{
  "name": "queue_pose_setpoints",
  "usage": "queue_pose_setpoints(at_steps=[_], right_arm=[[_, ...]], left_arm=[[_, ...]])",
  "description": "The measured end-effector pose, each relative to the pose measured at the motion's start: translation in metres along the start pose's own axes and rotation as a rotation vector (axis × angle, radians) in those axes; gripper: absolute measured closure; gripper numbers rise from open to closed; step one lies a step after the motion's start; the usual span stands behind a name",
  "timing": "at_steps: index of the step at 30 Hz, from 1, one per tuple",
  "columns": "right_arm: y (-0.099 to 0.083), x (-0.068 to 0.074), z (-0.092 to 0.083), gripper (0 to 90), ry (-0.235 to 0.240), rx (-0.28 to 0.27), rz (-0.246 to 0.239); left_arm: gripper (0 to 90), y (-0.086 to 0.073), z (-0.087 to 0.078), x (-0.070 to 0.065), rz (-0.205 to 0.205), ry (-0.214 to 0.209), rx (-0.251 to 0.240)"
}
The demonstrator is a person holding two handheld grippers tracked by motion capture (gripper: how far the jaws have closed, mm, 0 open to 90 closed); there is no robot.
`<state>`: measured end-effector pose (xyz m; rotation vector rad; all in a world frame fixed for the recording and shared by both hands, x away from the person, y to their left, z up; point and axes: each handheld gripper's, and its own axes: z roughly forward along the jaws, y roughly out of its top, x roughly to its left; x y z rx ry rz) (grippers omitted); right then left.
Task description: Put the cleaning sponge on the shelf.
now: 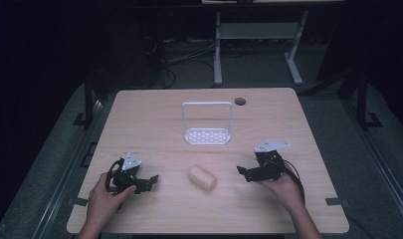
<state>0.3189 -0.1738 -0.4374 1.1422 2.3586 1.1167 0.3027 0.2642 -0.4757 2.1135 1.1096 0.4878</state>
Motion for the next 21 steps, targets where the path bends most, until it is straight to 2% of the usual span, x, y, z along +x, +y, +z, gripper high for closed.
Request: queue_pose_setpoints(at_steps=[21], right_arm=[[0.024, 0.011, 0.013, 10.6, 0.037, -0.015, -0.038]], left_arm=[[12.6, 0.000, 0.000, 0.000, 0.000, 0.000, 0.000]])
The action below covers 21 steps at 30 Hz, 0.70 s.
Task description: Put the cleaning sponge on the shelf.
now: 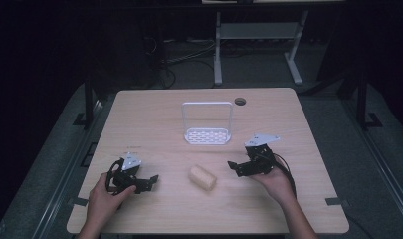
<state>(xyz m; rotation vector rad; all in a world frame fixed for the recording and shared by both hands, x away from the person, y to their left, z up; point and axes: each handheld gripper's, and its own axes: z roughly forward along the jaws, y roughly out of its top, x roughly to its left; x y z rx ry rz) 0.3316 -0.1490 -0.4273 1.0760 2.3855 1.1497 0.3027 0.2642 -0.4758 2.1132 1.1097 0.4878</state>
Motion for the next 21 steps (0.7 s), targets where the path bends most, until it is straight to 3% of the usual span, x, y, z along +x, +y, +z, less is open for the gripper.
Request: queue_pose_setpoints(at_steps=[21], right_arm=[[0.016, 0.010, 0.012, 10.6, 0.031, -0.007, -0.028]], left_arm=[[12.6, 0.000, 0.000, 0.000, -0.003, 0.001, -0.003]])
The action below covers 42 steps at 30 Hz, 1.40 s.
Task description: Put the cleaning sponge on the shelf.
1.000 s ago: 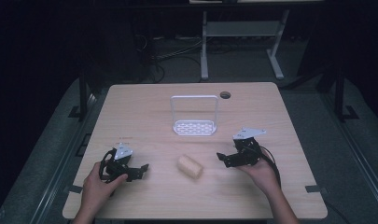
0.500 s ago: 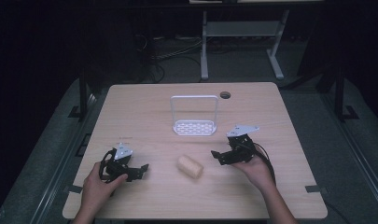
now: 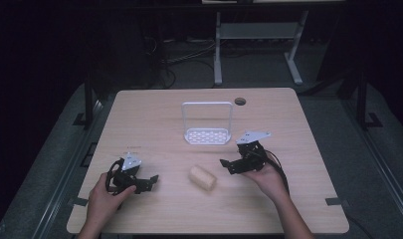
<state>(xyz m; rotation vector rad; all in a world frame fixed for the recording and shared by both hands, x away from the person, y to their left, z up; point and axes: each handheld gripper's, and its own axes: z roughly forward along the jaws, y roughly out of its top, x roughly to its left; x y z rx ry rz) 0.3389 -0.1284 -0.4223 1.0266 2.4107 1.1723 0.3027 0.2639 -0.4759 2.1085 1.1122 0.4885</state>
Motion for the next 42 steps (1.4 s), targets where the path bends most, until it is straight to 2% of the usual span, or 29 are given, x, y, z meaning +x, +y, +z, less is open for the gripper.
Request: queue_pose_setpoints(at_steps=[24, 42], right_arm=[[0.004, 0.016, 0.006, 10.6, 0.046, 0.006, -0.017], [0.007, 0.040, 0.018, 10.6, 0.104, 0.037, -0.062]], left_arm=[[12.5, 0.000, 0.000, 0.000, 0.000, 0.000, -0.001], [12.6, 0.000, 0.000, 0.000, 0.001, -0.001, 0.001]])
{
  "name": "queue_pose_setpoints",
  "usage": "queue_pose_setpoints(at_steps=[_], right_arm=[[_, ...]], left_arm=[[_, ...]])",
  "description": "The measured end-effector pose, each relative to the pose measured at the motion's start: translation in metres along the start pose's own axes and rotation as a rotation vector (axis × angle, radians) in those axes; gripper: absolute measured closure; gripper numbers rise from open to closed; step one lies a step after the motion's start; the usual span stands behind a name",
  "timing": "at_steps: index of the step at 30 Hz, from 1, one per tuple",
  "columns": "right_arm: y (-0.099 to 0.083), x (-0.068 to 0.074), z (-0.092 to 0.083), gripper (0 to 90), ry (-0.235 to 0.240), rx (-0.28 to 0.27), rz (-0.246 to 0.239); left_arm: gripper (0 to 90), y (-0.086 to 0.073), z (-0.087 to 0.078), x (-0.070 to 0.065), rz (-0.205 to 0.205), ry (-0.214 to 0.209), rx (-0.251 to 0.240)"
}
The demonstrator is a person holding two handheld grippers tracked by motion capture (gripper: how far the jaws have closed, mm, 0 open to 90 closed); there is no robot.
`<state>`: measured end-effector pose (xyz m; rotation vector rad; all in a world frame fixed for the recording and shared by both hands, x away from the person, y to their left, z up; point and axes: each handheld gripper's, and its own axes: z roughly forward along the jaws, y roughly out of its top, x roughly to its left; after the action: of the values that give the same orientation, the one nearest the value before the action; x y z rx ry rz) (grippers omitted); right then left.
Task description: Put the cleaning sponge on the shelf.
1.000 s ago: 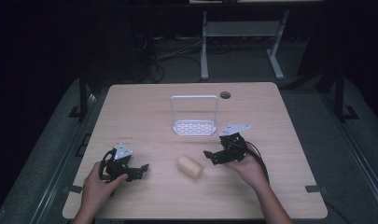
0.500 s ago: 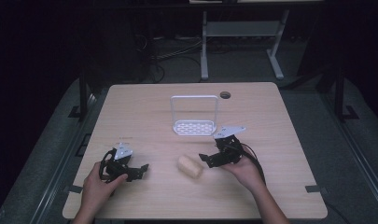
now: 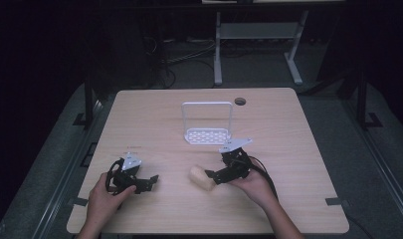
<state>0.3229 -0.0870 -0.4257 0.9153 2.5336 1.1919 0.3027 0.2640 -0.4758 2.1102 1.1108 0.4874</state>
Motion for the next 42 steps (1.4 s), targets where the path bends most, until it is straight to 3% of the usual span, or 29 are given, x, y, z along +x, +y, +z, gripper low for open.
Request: queue_pose_setpoints(at_steps=[19, 42], right_arm=[[0.002, 0.020, 0.016, 10.7, 0.044, 0.027, -0.022], [-0.004, 0.031, 0.039, 14.4, 0.052, 0.057, -0.024]], left_arm=[[12.6, 0.000, 0.000, 0.000, 0.002, 0.000, 0.002], [12.6, 0.000, 0.000, 0.000, 0.002, 0.000, 0.002]])
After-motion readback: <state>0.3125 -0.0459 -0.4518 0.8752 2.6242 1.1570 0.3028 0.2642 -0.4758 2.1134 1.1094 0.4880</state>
